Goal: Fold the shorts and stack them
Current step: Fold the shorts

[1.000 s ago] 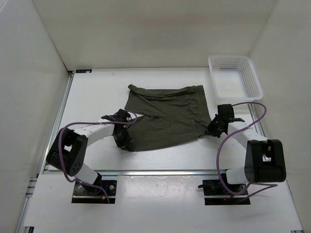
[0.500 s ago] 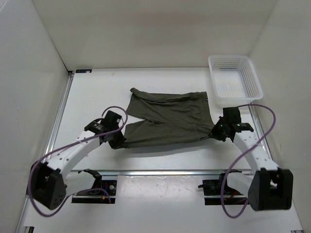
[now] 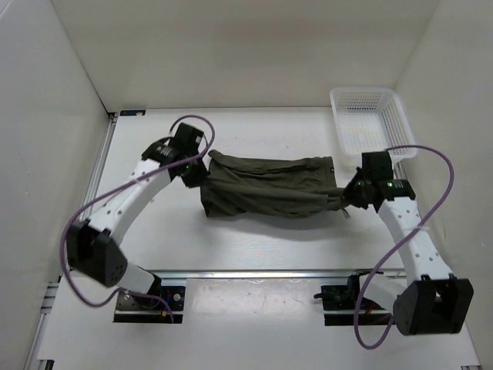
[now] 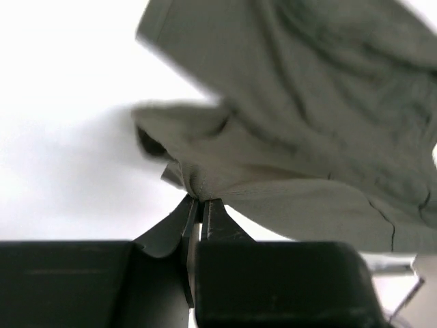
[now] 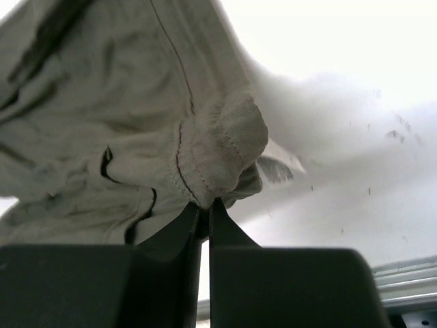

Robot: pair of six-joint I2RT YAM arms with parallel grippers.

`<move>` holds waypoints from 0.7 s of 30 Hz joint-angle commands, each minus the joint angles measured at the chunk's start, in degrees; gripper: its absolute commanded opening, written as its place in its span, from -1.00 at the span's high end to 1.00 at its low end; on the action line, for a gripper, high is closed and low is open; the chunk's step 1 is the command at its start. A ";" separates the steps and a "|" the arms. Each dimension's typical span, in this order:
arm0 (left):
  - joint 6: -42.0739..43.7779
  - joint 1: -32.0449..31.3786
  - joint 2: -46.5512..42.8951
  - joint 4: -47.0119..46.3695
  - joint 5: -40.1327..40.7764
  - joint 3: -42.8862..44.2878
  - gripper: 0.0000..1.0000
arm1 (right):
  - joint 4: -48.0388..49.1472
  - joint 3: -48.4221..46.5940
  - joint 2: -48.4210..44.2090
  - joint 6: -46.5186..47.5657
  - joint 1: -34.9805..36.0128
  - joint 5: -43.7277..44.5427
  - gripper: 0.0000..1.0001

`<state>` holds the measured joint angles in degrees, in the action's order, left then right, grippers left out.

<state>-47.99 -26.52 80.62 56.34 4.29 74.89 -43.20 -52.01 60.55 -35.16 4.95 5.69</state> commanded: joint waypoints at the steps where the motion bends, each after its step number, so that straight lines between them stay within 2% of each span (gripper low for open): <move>1: 3.78 2.35 7.07 0.27 4.14 7.53 0.79 | 4.43 -7.11 4.47 2.37 -0.20 3.97 1.00; 5: 6.41 6.12 17.79 -0.35 2.56 15.62 0.79 | 6.19 -13.62 13.60 4.13 0.32 3.97 1.00; 11: 8.70 8.42 27.82 -0.35 -0.42 27.22 0.79 | 9.35 -20.40 23.81 4.66 0.32 3.97 1.00; 16: 10.45 10.26 38.19 0.70 -1.56 40.38 0.79 | 11.12 -27.08 33.54 4.13 0.32 5.02 1.00; 18: 10.98 11.40 42.06 0.70 -2.80 45.58 0.79 | 11.64 -32.52 37.16 4.13 0.32 5.03 1.00; 19: 12.64 11.41 46.86 0.70 -4.54 51.61 0.79 | 11.65 -34.89 41.18 4.13 0.32 5.03 0.93; 21: 13.35 12.54 54.86 3.07 -6.57 59.19 0.42 | 10.60 -42.36 46.73 4.13 0.32 3.10 0.52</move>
<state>-37.32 -15.73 128.97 58.00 0.69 125.62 -35.05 -86.41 102.32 -32.08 5.48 8.23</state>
